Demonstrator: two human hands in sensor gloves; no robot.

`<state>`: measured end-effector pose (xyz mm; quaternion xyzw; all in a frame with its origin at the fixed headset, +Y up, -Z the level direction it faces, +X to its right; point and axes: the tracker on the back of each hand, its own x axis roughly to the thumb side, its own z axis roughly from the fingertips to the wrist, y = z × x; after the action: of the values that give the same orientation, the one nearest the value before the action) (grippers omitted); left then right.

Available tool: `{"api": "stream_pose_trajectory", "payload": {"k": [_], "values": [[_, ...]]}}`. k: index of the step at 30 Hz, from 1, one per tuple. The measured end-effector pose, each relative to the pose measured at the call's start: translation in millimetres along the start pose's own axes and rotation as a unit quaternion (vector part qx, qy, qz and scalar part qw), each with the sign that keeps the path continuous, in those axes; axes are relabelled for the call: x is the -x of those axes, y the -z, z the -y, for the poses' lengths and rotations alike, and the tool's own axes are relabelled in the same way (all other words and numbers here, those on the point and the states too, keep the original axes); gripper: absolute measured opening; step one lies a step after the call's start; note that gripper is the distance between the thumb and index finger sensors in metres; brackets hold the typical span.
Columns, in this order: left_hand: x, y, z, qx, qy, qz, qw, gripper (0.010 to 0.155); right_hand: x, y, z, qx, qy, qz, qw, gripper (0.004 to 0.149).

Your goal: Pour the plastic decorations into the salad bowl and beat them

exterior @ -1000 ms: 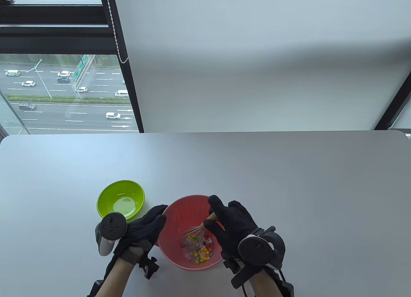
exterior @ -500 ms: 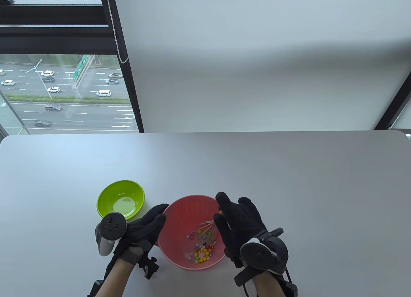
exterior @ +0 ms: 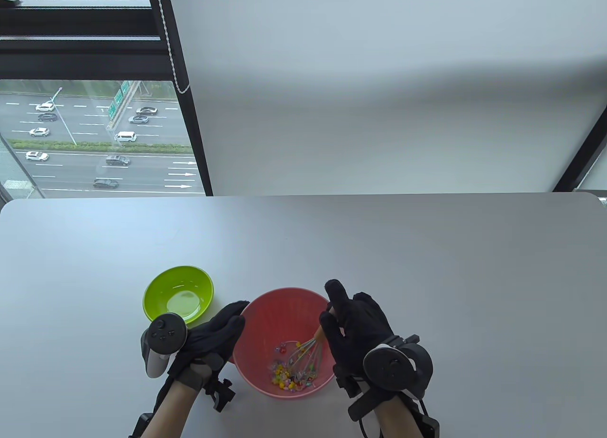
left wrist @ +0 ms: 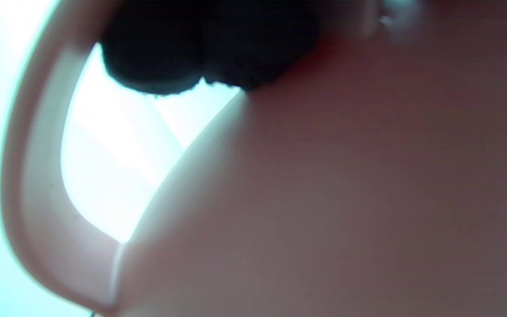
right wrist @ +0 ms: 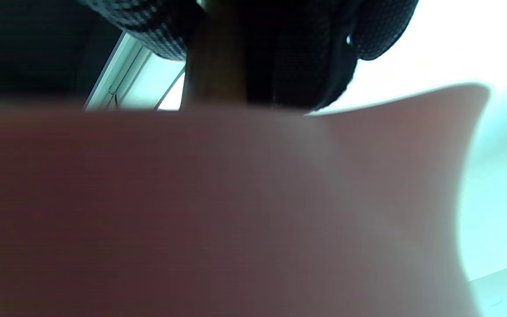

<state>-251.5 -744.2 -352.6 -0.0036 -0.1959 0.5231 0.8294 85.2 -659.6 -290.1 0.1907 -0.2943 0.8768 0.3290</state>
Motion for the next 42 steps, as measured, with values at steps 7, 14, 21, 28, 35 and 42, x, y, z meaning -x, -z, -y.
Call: {"api": "stream_pose_trajectory", "payload": {"k": [7, 14, 21, 28, 35, 42], "values": [[0.2, 0.0, 0.3, 0.0, -0.001, 0.0, 1.0, 0.065, -3.8, -0.6, -6.9, -0.01, 0.012, 0.0, 1.0, 0.058], [0.2, 0.0, 0.5, -0.001, -0.003, -0.001, 1.0, 0.066, -5.7, -1.2, -8.4, -0.004, -0.021, 0.009, 1.0, 0.054], [0.4, 0.0, 0.4, 0.0, -0.003, -0.001, 1.0, 0.065, -9.8, -1.9, -7.2, 0.003, -0.055, 0.028, 0.998, 0.052], [0.6, -0.2, 0.5, -0.001, -0.004, -0.001, 1.0, 0.066, -12.9, -2.4, -2.7, 0.019, -0.09, 0.048, 0.995, 0.05], [0.9, -0.3, 0.6, -0.001, -0.004, -0.001, 1.0, 0.066, -13.5, -2.7, 3.2, 0.033, -0.119, 0.058, 0.991, 0.05], [1.0, -0.3, 0.7, -0.001, -0.005, -0.001, 1.0, 0.066, -9.8, -1.5, 7.5, 0.031, -0.092, 0.042, 0.994, 0.051]]}}
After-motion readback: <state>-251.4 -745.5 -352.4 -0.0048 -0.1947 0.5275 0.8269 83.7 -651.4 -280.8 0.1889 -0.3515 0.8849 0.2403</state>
